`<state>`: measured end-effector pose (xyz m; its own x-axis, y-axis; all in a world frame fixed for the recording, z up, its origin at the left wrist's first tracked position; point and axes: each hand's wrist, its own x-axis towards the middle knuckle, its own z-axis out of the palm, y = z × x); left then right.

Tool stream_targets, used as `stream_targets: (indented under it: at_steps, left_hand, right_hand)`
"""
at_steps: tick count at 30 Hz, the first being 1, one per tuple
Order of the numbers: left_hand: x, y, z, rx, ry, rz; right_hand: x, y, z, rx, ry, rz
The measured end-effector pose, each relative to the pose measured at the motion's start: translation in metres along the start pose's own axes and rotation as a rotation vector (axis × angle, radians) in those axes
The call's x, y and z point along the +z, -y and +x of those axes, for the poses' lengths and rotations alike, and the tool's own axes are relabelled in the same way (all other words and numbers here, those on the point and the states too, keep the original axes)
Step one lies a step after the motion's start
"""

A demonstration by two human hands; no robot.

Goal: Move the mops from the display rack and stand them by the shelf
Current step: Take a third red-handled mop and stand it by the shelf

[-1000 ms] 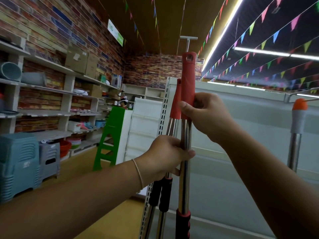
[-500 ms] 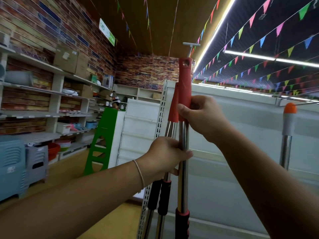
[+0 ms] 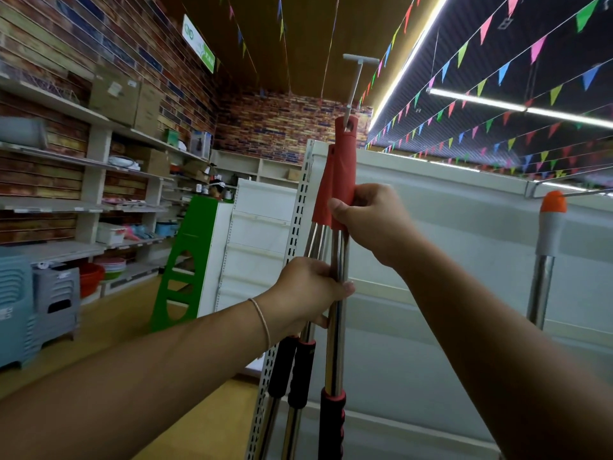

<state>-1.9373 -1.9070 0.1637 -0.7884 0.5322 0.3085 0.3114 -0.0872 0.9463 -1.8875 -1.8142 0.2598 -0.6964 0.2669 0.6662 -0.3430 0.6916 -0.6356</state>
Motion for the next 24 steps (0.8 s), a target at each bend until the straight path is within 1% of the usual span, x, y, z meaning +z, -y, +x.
stream_targets:
  at_steps: [6,11,15,24]
  left_hand:
    - [0.001,0.007,0.018,-0.005,-0.016,0.045]
    - [0.002,0.012,0.035,0.023,-0.043,0.178]
    - [0.002,0.017,0.049,0.055,-0.082,0.305]
    - [-0.003,0.026,0.07,0.081,-0.047,0.372]
  right_hand:
    - [0.007,-0.015,0.016,0.025,-0.006,0.007]
    - [0.014,-0.028,0.03,0.044,-0.02,0.022]
    - [0.022,-0.036,0.039,0.064,-0.028,-0.015]
    - [0.03,-0.049,0.047,0.044,-0.086,-0.062]
